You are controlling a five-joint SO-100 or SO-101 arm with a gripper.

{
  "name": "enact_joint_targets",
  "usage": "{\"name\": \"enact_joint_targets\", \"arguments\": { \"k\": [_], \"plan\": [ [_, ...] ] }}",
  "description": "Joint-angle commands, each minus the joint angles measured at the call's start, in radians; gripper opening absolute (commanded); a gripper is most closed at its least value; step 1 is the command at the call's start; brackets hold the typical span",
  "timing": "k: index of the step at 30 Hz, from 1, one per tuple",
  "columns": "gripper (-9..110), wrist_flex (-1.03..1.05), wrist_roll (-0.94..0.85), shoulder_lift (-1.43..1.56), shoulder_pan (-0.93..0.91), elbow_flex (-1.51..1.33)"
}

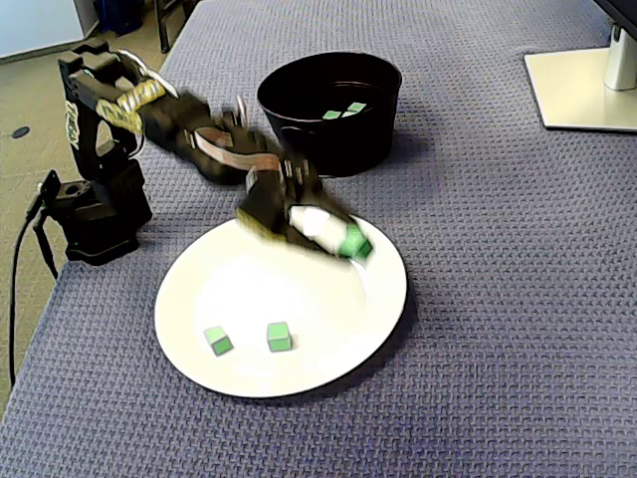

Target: Pick up the items on the white plate and put them in the black container.

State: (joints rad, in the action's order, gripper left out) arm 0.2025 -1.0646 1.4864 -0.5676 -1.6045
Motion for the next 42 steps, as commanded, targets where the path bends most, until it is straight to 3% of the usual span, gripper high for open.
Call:
{"name": "enact_joint_targets", "arguments": {
  "k": [1, 4, 7, 15, 23, 31, 34, 37, 39, 42],
  "plan": [
    [0, 0.423, 0.342, 0.229, 0.084, 0.397],
    [0, 0.723, 0.416, 0.318, 0.224, 0.561],
    [0, 0.867, 0.508, 0.379, 0.419, 0.609],
    [0, 0.94, 0.885, 0.36, 0.89, 0.505],
    [0, 0.876, 1.158, 0.187, 1.129, 0.199],
    [2, 0.723, 1.198, 0.091, 1.124, -0.018],
    [36, 0.758, 1.198, 0.098, 1.12, 0.003],
    [46, 0.867, 1.186, 0.135, 1.109, 0.095],
    [48, 0.989, 1.101, 0.17, 1.094, 0.218],
    [47, 1.236, 0.805, 0.219, 1.049, 0.479]
  ]
}}
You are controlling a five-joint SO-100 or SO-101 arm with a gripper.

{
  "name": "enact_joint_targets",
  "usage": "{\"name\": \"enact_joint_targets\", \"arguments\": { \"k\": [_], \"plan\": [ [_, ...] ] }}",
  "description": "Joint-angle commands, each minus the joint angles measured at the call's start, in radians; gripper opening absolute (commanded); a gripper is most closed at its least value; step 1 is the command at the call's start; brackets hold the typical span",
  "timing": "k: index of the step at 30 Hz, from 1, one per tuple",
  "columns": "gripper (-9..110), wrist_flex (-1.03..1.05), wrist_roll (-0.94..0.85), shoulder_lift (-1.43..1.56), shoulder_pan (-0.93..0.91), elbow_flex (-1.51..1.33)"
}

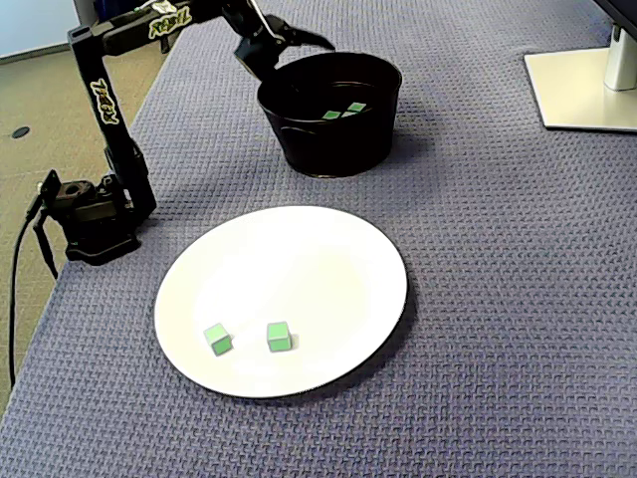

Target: Pick up the items on the white plate and put them in the black container.

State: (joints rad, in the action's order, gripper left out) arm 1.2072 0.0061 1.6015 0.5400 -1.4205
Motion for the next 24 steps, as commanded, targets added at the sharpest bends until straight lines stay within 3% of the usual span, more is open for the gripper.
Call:
{"name": "enact_joint_targets", "arguments": {
  "k": [1, 6, 13, 24],
  "plan": [
    [46, 0.307, -0.371, 0.117, -0.091, 0.377],
    [46, 0.571, -0.724, 0.183, -0.436, 0.663],
    [43, 0.627, -0.755, 0.253, -0.991, 0.549],
    [48, 0.393, -0.957, 0.135, -1.324, 0.115]
  ]
}}
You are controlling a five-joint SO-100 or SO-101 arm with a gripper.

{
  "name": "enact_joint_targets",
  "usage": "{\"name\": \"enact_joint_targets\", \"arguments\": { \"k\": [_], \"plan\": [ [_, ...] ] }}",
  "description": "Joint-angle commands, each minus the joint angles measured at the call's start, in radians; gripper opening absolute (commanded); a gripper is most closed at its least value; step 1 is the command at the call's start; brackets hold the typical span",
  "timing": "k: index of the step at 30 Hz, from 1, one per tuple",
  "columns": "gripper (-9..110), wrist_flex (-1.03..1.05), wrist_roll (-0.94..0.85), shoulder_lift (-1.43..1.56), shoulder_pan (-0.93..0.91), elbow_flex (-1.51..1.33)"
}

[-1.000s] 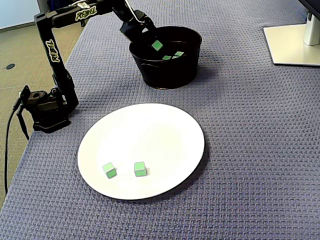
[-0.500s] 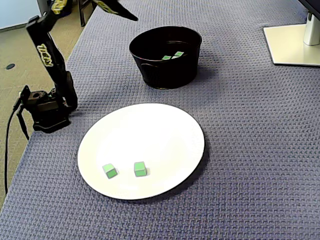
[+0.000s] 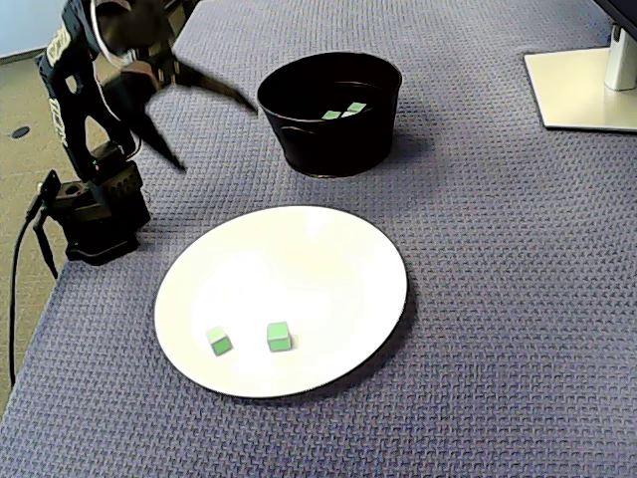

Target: Pick up the items on the white plate and put them in the black container.

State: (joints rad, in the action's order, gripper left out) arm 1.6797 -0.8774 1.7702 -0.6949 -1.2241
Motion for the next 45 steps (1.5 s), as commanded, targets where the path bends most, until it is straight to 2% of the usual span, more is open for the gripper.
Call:
{"name": "enact_joint_targets", "arguments": {
  "k": [1, 8, 14, 21, 45],
  "plan": [
    [49, -0.1, -0.1, -0.057, -0.106, -0.104],
    [48, -0.247, -0.25, -0.227, -0.192, -0.189],
    [48, -0.302, -0.443, -0.359, -0.252, -0.153],
    [47, -0.426, -0.545, -0.445, -0.298, -0.15],
    [39, -0.715, -0.535, -0.488, -0.285, -0.394]
  ]
}}
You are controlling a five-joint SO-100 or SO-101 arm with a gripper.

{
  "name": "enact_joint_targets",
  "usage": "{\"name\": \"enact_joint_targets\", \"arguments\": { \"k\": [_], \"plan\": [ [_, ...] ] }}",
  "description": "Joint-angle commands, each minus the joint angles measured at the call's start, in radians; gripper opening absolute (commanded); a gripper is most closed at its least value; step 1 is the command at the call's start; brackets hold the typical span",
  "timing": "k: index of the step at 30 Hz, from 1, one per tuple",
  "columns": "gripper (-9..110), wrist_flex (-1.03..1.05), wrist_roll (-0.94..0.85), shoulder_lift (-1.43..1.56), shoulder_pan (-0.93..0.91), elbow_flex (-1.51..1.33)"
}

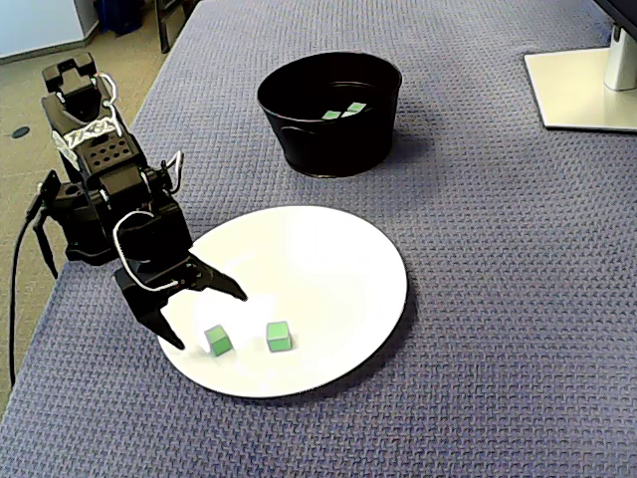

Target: Pick up the items on the white plate and put them in the black container.

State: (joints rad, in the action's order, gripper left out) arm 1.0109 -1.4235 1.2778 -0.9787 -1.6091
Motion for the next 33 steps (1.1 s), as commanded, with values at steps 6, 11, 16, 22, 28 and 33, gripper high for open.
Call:
{"name": "enact_joint_targets", "arguments": {
  "k": [6, 11, 16, 22, 28, 33],
  "plan": [
    [34, -0.077, 0.012, -0.005, 0.0, -0.025],
    [29, -0.091, 0.006, -0.005, -0.002, -0.041],
    [22, -0.11, 0.011, -0.002, -0.003, -0.061],
    [15, -0.132, 0.011, 0.012, -0.005, -0.092],
    [5, -0.146, 0.006, 0.018, -0.005, -0.117],
    [0, -0.146, 0.015, 0.02, -0.005, -0.118]
  ]
}}
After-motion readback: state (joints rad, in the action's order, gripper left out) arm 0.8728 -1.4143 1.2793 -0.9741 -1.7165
